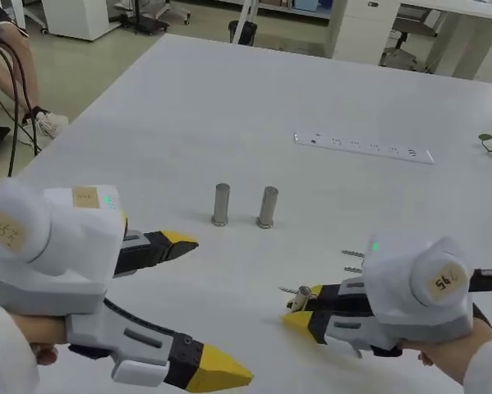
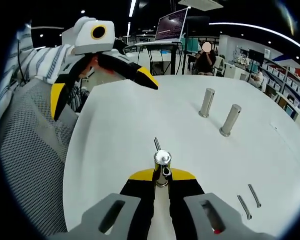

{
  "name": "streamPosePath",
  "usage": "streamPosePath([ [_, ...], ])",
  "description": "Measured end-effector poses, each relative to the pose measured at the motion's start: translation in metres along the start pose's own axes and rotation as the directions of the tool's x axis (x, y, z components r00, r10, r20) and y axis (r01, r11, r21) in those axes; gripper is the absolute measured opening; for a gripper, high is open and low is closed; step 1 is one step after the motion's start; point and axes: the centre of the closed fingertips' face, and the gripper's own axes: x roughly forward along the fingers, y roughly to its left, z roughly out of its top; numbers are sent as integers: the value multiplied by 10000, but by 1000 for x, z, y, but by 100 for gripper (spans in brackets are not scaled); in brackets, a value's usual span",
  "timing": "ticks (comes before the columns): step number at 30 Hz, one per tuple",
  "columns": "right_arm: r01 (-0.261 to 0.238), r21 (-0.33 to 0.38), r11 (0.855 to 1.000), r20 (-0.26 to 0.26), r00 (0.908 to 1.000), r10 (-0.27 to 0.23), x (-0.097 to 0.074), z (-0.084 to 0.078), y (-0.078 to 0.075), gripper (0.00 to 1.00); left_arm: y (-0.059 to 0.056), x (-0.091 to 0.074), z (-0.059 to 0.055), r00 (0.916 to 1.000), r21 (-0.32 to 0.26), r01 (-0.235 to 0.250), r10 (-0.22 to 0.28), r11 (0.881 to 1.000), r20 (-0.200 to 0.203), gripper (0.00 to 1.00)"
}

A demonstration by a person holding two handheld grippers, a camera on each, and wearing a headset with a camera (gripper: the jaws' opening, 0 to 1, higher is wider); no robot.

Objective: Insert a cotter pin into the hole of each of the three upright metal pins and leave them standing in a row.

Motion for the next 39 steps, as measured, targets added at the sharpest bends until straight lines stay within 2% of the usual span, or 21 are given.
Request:
streamPosePath([
  [5,-115,-137,9998,465,9988,121,11,26,-4,4,10,-9,-1,9993,-162,-365,366,9992,82,99],
  [12,-322,-548,9980,547,9979,352,36,48,-10,4,15,-21,-5,9970,-354,-755,759,9965,117,99],
  [21,-588,-629,9963,334,9976,610,62,50,-5,4,20,-27,-9,9946,-602,-1024,1031,9929,87,99],
  [25,-615,-548,9966,242,9977,629,65,48,-4,4,26,-29,-12,9911,-605,-1325,1328,9893,11,99],
  [28,-667,-569,9962,137,9976,676,67,46,-3,4,27,-30,-12,9909,-827,-1335,1346,9876,86,99],
  [34,-770,-637,9950,-35,9970,769,70,42,-2,4,28,-30,-13,9906,-810,-1359,1368,9874,63,99],
  [39,-828,-518,9952,40,9965,831,70,43,0,4,25,-28,-11,9919,-863,-1249,1266,9884,144,99],
])
